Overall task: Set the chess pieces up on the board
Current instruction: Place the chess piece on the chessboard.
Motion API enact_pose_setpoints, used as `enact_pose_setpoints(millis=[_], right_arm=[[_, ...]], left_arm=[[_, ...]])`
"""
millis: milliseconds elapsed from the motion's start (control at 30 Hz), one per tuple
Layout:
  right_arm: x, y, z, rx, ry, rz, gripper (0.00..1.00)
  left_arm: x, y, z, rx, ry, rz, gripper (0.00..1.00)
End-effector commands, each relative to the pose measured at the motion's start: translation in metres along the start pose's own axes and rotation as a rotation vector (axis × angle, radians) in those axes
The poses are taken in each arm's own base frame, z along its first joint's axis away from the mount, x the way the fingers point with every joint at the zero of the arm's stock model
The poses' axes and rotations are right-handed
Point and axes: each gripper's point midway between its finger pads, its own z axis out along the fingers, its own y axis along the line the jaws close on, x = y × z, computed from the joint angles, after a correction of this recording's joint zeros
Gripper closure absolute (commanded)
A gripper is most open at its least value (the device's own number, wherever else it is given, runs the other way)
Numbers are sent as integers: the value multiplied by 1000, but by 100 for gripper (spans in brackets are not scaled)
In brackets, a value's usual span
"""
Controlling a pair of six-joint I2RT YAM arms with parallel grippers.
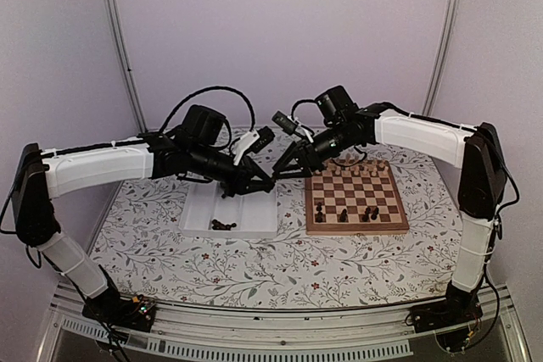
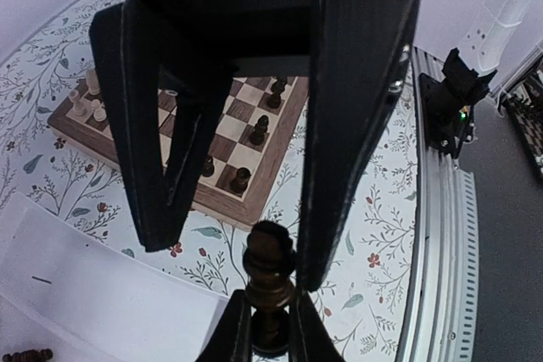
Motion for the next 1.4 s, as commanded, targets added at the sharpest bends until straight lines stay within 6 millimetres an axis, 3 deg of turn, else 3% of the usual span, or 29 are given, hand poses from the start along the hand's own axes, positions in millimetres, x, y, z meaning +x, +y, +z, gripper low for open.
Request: enact_pose_setpoints(millis=[0,233,367,467,600,800,967,1100,1133,1167,1200,1367], right_arm=[[-5,8,7,-58,-6,1,52],[-1,13,12,-99,2,9,78],[-1,11,9,-63,8,-13,89],[-3,6,-4,15,12,-55,92],[2,-13,-42,174,14,-87,93],[53,-29,-92,367,89,-89,93],[105,-38,-122,443,163,-4,93],[136,-41,-127,490,248,4,93],[141,-43,-128,500,265,4,93],[147,-45,-128,506,282,8,93],[152,-47,-127,510,293,11,93],[174,-57,-126,533,358,34,93]], left_arm=[[-3,-7,3,25,-17,8,87],[-1,-3,4,3,-12,6,86],[0,3,2,-46,-8,12,70],[1,8,-3,-107,-6,52,62],[3,22,-19,-236,-6,93,56],[-5,58,-38,-475,11,96,54],[-55,48,-66,-626,-75,174,48],[-95,45,-102,-804,-232,210,47],[-98,41,-107,-819,-270,239,43],[-101,42,-114,-838,-324,253,17],[-97,45,-119,-853,-353,251,3],[-68,72,-134,-795,-419,115,1]])
